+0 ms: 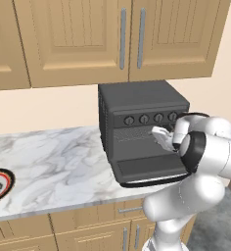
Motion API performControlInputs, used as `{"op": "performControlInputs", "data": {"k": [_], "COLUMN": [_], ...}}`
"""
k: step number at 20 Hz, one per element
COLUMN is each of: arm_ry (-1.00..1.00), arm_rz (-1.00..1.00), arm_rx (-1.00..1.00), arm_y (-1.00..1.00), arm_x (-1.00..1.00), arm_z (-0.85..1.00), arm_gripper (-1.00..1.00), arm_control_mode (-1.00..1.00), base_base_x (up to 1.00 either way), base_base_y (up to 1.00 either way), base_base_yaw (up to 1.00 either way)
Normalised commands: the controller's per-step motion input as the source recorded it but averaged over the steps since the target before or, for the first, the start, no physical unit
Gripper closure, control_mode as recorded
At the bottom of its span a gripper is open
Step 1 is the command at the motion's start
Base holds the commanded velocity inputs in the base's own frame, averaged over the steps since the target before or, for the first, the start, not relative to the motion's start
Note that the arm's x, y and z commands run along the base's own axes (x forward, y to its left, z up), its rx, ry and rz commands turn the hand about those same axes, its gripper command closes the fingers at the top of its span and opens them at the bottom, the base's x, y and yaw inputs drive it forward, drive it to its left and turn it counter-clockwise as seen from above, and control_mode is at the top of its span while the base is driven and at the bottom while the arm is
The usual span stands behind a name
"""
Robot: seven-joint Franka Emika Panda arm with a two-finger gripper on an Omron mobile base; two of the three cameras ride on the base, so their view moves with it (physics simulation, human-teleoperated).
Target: Pick up the bagel from the plate, place it on the toaster oven rack, close the door, and set the timer.
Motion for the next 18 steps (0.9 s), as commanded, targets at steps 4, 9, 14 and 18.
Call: {"op": "performControlInputs", "data": {"k": [4,9,14,18], "arm_ry": [0.00,0.00,0.00,0.01], "arm_rz": [0.00,0.00,0.00,0.00], "arm_rx": [0.00,0.00,0.00,0.00], "arm_y": [0.00,0.00,0.00,0.00], "arm_x": [0.11,0.06,0.00,-0.08], "arm_z": [-0.09,-0.13,-0.09,-0.09], "arm_gripper": [-1.00,1.00,1.00,1.00], "arm_control_mode": [-1.00,-1.00,-1.00,-1.00], "base_base_x": [0.00,0.00,0.00,0.00], "base_base_y": [0.00,0.00,0.00,0.00], "base_base_yaw": [0.00,0.00,0.00,0.00]}}
